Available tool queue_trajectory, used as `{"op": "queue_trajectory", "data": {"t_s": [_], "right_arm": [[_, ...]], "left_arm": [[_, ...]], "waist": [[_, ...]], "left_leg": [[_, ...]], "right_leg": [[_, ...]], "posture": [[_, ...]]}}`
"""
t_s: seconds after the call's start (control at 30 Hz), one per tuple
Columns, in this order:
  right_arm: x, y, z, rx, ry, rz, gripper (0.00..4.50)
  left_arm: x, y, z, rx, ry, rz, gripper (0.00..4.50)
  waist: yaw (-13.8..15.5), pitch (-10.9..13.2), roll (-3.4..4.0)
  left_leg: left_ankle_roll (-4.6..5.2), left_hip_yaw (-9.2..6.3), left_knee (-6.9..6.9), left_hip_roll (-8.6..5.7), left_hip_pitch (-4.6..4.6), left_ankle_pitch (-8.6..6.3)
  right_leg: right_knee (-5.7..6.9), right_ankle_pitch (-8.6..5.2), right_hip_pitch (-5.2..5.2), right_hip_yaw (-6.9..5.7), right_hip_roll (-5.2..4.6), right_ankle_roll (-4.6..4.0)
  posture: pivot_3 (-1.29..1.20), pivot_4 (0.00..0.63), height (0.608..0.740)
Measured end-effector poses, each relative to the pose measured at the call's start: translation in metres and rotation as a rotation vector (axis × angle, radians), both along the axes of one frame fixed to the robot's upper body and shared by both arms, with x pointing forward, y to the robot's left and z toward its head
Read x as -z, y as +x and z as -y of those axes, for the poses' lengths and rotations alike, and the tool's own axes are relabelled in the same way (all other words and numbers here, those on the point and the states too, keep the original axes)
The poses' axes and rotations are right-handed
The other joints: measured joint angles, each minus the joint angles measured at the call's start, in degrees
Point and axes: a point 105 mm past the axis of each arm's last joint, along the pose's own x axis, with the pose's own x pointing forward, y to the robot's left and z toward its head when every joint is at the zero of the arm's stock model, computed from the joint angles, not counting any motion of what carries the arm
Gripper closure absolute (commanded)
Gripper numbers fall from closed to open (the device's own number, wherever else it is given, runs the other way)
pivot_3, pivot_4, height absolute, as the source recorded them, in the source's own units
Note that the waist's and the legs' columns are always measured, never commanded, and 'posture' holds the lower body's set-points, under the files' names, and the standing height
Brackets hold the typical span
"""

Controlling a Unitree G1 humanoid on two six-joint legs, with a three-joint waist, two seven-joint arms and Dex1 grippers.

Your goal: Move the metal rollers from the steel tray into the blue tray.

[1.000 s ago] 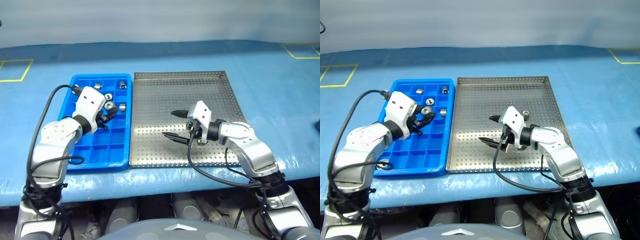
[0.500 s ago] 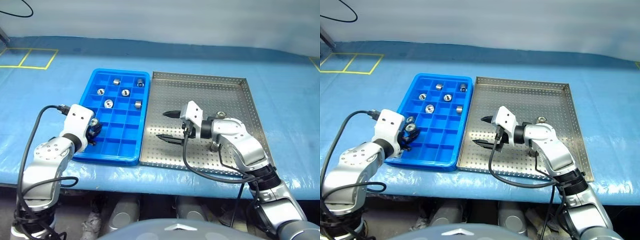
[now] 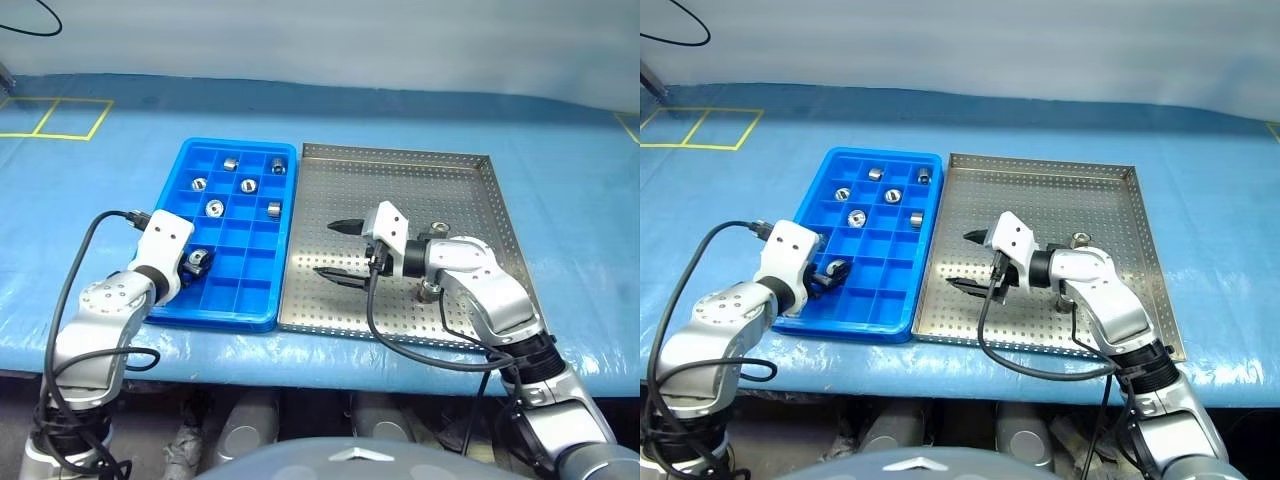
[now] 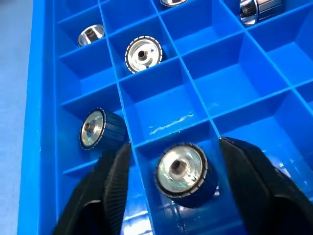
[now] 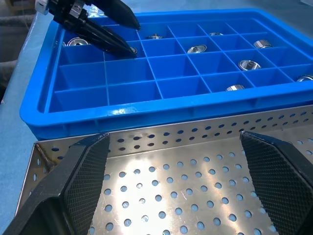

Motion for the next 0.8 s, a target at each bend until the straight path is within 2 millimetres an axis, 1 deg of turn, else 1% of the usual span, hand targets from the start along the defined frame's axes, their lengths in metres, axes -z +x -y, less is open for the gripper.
{"op": "queue_trajectory", "data": {"t_s": [0.13,0.23,0.3,0.37,0.43,0.5,0.57,0.6,0.7,0.8], "right_arm": [[0.000,0.002,0.004,0.039,0.009,0.005,0.00],[-0.003,0.009,0.011,0.107,0.021,0.012,0.00],[-0.006,0.015,0.019,0.171,0.024,0.027,0.00],[-0.007,0.021,0.032,0.246,0.016,0.031,0.00],[-0.007,0.026,0.046,0.317,0.004,0.032,0.00],[-0.003,0.028,0.060,0.388,-0.027,0.023,0.00],[0.001,0.028,0.068,0.438,-0.040,0.004,0.00],[0.004,0.027,0.071,0.456,-0.046,-0.006,0.00],[0.014,0.021,0.074,0.484,-0.061,-0.047,0.00],[0.019,0.018,0.075,0.498,-0.069,-0.068,0.00]], "left_arm": [[-0.005,0.002,0.003,0.022,-0.022,0.025,0.03],[-0.018,0.005,0.015,0.080,-0.086,0.093,0.03],[-0.031,0.006,0.035,0.179,-0.162,0.169,0.03],[-0.048,0.005,0.064,0.321,-0.248,0.248,0.03],[-0.056,0.002,0.088,0.448,-0.290,0.283,0.03],[-0.057,-0.001,0.106,0.547,-0.296,0.290,0.03],[-0.054,-0.002,0.116,0.606,-0.307,0.273,0.03],[-0.052,-0.002,0.122,0.637,-0.312,0.263,0.03],[-0.047,-0.003,0.132,0.705,-0.304,0.240,0.03],[-0.042,-0.004,0.135,0.737,-0.296,0.221,0.03]], "waist": [[0.0,0.0,0.00],[0.0,0.0,0.00],[0.1,0.0,0.00],[0.3,0.0,-0.01],[0.0,0.0,0.00],[-0.5,0.0,0.01],[-1.2,0.0,0.01],[-1.6,0.0,0.01],[-2.7,0.0,0.01],[-3.7,0.0,0.01]], "left_leg": [[0.00,0.00,0.00,0.00,0.00,0.00],[-0.01,0.01,0.00,0.00,-0.01,0.01],[-0.01,0.01,0.00,-0.02,-0.01,0.01],[-0.01,0.03,0.01,-0.05,-0.03,0.01],[0.00,0.07,0.01,-0.06,-0.02,0.00],[0.02,0.13,-0.02,-0.04,-0.02,-0.01],[0.04,0.16,-0.01,-0.02,-0.01,-0.01],[0.21,0.16,-0.01,-0.02,-0.01,-0.11],[0.26,0.23,0.00,0.00,0.04,-0.13],[0.30,0.27,0.01,0.02,0.07,-0.15]], "right_leg": [[0.00,0.00,0.00,0.00,0.00,0.00],[-0.01,0.00,0.00,0.00,-0.02,-0.01],[-0.04,0.00,0.02,-0.01,-0.05,-0.01],[-0.08,0.00,0.04,-0.02,-0.09,-0.01],[-0.07,0.00,0.04,0.01,-0.09,-0.01],[-0.07,0.00,0.02,0.05,-0.06,-0.01],[-0.04,0.00,0.02,0.07,-0.03,-0.01],[-0.03,0.00,0.02,0.07,-0.02,-0.01],[-0.01,0.00,0.03,0.14,0.02,0.00],[0.00,0.01,0.04,0.19,0.05,0.03]], "posture": [[-0.07,0.150,0.740],[-0.08,0.150,0.740],[-0.09,0.150,0.740],[-0.12,0.150,0.740],[-0.15,0.150,0.740],[-0.17,0.150,0.740],[-0.19,0.150,0.740],[-0.20,0.150,0.740],[-0.21,0.150,0.740],[-0.22,0.150,0.740]]}}
